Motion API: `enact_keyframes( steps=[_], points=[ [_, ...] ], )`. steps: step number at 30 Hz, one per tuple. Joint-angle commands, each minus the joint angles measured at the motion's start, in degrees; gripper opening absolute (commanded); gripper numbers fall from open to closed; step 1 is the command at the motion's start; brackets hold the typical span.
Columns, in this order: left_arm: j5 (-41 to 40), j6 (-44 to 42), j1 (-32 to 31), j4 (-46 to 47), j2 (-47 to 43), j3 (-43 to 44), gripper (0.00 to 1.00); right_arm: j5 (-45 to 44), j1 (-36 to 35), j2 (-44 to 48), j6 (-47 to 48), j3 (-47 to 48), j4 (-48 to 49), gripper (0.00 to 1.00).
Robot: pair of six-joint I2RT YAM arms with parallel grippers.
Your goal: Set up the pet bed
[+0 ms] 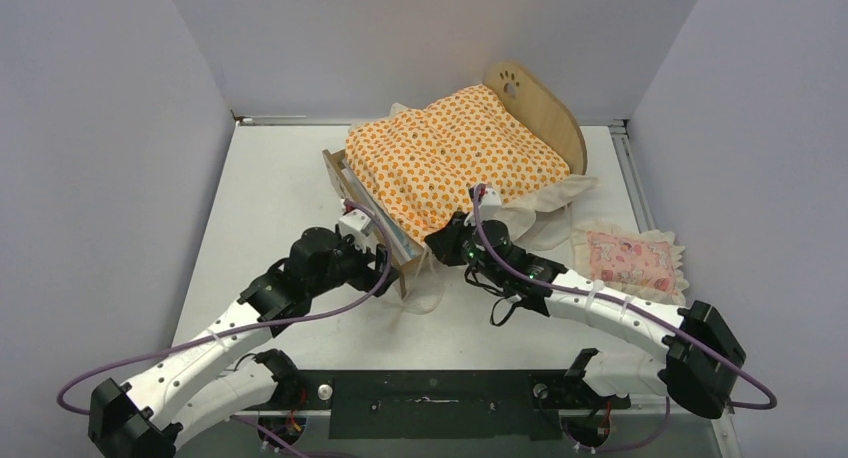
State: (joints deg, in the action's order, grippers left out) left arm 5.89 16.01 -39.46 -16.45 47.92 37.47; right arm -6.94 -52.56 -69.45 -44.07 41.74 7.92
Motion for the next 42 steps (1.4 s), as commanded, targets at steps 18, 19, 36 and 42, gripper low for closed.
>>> enact_keyframes(
  steps=[18,19,36,42],
  points=[
    [-13.9,0.1,-10.6,24.1,18.3,4.6,0.63,16.5,7.2,0.3,-1.7,11.0,-5.5,0.07],
    [-14.4,0.1,-10.8,23.9,18.3,5.1,0.63,16.9,7.6,0.4,-2.1,10.9,-5.5,0.07],
    [-9.2,1.5,-11.2,26.3,20.8,10.6,0.66,20.8,12.7,4.8,-6.2,7.4,-3.6,0.07],
    [-9.5,3.8,-11.4,25.9,24.9,11.9,0.51,20.7,12.8,6.0,-6.6,5.9,-3.3,0.07]
  ],
)
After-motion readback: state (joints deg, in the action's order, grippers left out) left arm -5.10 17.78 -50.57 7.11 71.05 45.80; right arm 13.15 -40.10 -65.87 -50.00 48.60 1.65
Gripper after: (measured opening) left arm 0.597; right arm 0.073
